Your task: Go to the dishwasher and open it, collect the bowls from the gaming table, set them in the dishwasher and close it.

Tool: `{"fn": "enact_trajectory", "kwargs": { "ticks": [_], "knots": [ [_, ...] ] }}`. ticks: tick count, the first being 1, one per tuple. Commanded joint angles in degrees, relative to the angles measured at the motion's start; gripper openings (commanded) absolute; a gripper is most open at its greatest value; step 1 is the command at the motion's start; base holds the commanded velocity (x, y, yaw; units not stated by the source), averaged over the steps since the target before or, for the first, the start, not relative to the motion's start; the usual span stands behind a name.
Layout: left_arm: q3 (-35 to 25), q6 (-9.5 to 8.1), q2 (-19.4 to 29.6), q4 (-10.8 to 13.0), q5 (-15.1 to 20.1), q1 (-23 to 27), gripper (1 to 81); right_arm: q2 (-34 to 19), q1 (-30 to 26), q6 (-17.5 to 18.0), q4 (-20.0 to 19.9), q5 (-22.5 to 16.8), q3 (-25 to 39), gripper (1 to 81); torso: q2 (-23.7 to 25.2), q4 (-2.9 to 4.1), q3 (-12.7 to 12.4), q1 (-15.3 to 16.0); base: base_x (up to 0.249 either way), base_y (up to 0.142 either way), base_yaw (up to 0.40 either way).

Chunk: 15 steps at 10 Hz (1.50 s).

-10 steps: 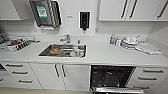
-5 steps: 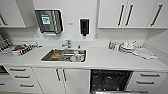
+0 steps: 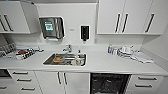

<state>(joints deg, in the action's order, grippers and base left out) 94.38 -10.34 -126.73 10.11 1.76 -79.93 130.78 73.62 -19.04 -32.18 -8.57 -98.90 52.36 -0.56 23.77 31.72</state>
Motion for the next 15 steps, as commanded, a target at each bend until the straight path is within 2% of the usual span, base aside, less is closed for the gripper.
{"fn": "enact_trajectory", "kwargs": {
  "ticks": [1, 3, 5, 7, 8, 11, 15],
  "knots": [
    [6.61, -0.03, -4.32, 0.35, -1.32, -0.97, 81.1, -0.49, -2.73, -0.29, 0.28, -4.0, -1.11, 81.1, -5.36, 0.0, 0.06, -3.45, 0.0, 0.0, 0.0],
    [10.04, -0.03, -7.58, 0.35, -1.76, -2.73, 81.1, 1.35, -1.85, -0.29, 0.28, -3.91, -3.13, 81.1, -9.69, 0.0, -0.13, -6.23, 0.0, 0.0, 0.0],
    [14.69, -0.03, -10.65, 0.44, -6.76, -4.92, 81.1, 4.16, -0.27, -0.29, 0.28, -1.45, -6.73, 81.1, -13.99, 0.0, -0.15, -8.96, 0.0, 0.0, 0.0],
    [18.29, -0.12, -12.58, 0.35, -7.82, -5.72, 81.1, 6.09, 0.97, -0.29, 0.19, 0.22, -9.18, 81.1, -18.1, 0.0, -0.15, -11.63, 0.0, 0.0, 0.0],
    [19.09, -0.12, -13.2, 0.35, -7.82, -5.9, 81.1, 6.97, 1.4, -0.29, 0.19, 0.22, -10.68, 81.1, -20.22, 0.0, -2.63, -13.0, 0.0, 0.0, 0.0],
    [19.62, -0.12, -14.17, 0.44, -7.82, -6.07, 81.1, 8.38, 2.02, -0.29, 0.28, 0.22, -12.62, 81.1, -25.77, 0.0, -4.73, -16.57, 0.0, 0.0, 0.0],
    [19.62, -0.03, -14.52, 0.53, -7.56, -6.07, 81.1, 10.49, 2.02, -0.38, 0.81, 0.22, -14.99, 81.1, -33.97, 0.0, -9.87, -21.92, 0.0, 0.0, 0.0]
  ]
}}
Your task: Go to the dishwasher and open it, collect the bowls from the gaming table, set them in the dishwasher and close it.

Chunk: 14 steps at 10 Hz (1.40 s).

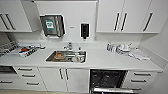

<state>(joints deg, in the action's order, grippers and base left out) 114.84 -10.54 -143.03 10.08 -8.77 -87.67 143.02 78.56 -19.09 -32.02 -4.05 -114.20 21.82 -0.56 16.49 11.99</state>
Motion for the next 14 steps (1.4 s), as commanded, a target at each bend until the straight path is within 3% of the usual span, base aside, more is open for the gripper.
{"fn": "enact_trajectory", "kwargs": {
  "ticks": [1, 5, 6, 9, 10, 11, 14],
  "knots": [
    [-0.75, 0.09, 1.69, 0.64, 2.96, 1.67, 81.1, -1.4, -2.92, -0.25, 0.65, -4.3, -0.3, 81.1, -5.45, 0.0, -4.02, -3.52, 0.0, 0.0, 0.0],
    [-0.75, 0.17, 1.34, 0.73, 3.05, 1.67, 81.1, -0.87, -2.92, -0.25, 0.65, -4.3, -1.1, 81.1, -13.71, 0.0, -9.57, -8.94, 0.0, 0.0, 0.0],
    [-0.75, 0.17, 1.25, 0.73, 3.14, 1.67, 81.1, -0.87, -2.92, -0.25, 0.65, -4.3, -1.1, 81.1, -10.08, 0.0, -10.99, -6.62, 0.0, 0.0, 0.0],
    [-0.49, 0.17, 0.73, 0.64, 3.23, 1.67, 81.1, -0.87, -2.92, -0.25, 0.65, -4.3, -1.19, 81.1, -12.73, 0.0, -14.35, -8.42, 0.0, 0.0, 0.0],
    [0.74, 0.17, -0.15, 0.55, 3.23, 1.67, 81.1, -0.78, -2.92, -0.25, 0.65, -4.39, -1.28, 81.1, -12.87, 0.0, -11.56, -8.5, 0.0, 0.0, 0.0],
    [2.83, 0.17, -1.71, 0.47, 3.32, 1.67, 81.1, -0.69, -2.83, -0.25, 0.65, -4.39, -1.54, 81.1, -12.9, 0.0, -13.18, -8.55, 0.0, 0.0, 0.0],
    [9.44, 0.17, -7.45, 0.47, 3.32, 1.49, 81.1, 1.5, -2.83, -0.16, 0.74, -5.36, -4.44, 81.1, -12.87, 0.0, -14.3, -8.68, 0.0, 0.0, 0.0]
  ]
}}
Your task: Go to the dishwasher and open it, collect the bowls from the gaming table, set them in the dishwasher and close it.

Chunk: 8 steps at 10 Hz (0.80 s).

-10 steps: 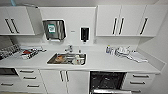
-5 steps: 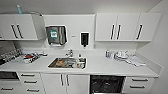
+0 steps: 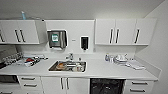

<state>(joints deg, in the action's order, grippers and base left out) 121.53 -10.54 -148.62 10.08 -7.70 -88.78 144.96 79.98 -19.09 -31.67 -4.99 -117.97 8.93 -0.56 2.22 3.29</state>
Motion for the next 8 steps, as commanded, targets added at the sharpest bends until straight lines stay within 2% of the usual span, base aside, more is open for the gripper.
{"fn": "enact_trajectory", "kwargs": {
  "ticks": [1, 3, 5, 7, 8],
  "knots": [
    [5.83, 0.17, -4.15, 0.38, 2.26, 2.52, 81.1, 1.32, -3.56, -0.16, 0.47, -4.42, -3.05, 81.1, 0.0, 0.0, 0.0, 0.0, 0.0, 0.0, 0.0],
    [12.31, 0.17, -8.7, 0.38, 2.26, 2.43, 81.1, 7.36, -1.45, -0.33, 1.34, -3.98, -13.01, 81.1, 0.0, 0.0, 0.0, 0.0, 0.0, 0.0, 0.0],
    [16.11, 0.17, -11.27, 0.38, 3.05, 2.34, 81.1, 13.88, 0.13, -0.16, 4.25, -3.89, -24.21, 81.1, 0.0, 0.0, 0.0, 0.0, 0.0, 0.0, 0.0],
    [17.51, 0.09, -12.5, 0.38, 3.22, 2.25, 81.1, 19.15, 1.11, -0.25, 5.21, -3.98, -31.68, 81.1, 0.0, 0.0, 0.0, 0.0, 0.0, 0.0, 0.0],
    [17.95, 0.09, -12.94, 0.38, 3.22, 2.25, 81.1, 20.04, 1.45, -0.25, 5.83, -3.98, -32.58, 81.1, 0.0, 0.0, 0.0, -0.02, 0.0, 0.0, 0.0]
  ]
}}
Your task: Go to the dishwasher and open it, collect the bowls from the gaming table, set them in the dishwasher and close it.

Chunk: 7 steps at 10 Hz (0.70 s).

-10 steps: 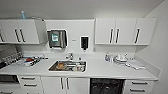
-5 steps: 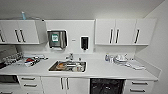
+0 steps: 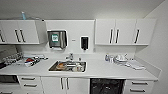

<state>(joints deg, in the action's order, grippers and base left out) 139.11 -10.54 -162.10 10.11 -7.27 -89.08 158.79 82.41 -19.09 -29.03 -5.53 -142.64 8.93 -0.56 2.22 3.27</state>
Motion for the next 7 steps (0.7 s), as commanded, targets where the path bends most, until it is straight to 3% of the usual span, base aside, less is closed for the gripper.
{"fn": "enact_trajectory", "kwargs": {
  "ticks": [1, 2, 3, 6, 7],
  "knots": [
    [0.9, 0.09, 0.11, 0.35, 2.78, 2.54, 81.1, 6.21, -0.88, -0.25, 3.63, -3.34, -7.56, 81.1, 0.0, 0.0, 4.56, 0.0, 0.0, 0.0, 0.0],
    [0.99, 0.17, 0.02, 0.35, 2.78, 2.37, 81.1, 6.21, -0.79, -0.25, 3.63, -3.43, -7.38, 81.1, 0.0, 0.0, 5.03, 0.0, 0.0, 0.0, 0.0],
    [0.99, 0.17, -0.07, 0.35, 2.78, 2.37, 81.1, 6.21, -0.79, -0.25, 3.63, -3.34, -7.29, 81.1, 0.0, 0.0, 0.85, -0.02, 0.0, 0.0, 0.0],
    [0.99, 0.09, -0.42, 0.27, 3.65, 2.37, 81.1, 6.3, -0.79, -0.25, 3.63, -3.34, -7.29, 81.1, -0.02, 0.0, 3.12, 0.0, 0.0, 0.0, 0.0],
    [0.99, 0.09, -0.51, 0.35, 3.93, 2.37, 81.1, 6.3, -0.88, -0.25, 3.71, -3.34, -7.29, 81.1, -5.75, 0.0, 3.12, -3.27, 0.0, 0.0, 0.0]
  ]
}}
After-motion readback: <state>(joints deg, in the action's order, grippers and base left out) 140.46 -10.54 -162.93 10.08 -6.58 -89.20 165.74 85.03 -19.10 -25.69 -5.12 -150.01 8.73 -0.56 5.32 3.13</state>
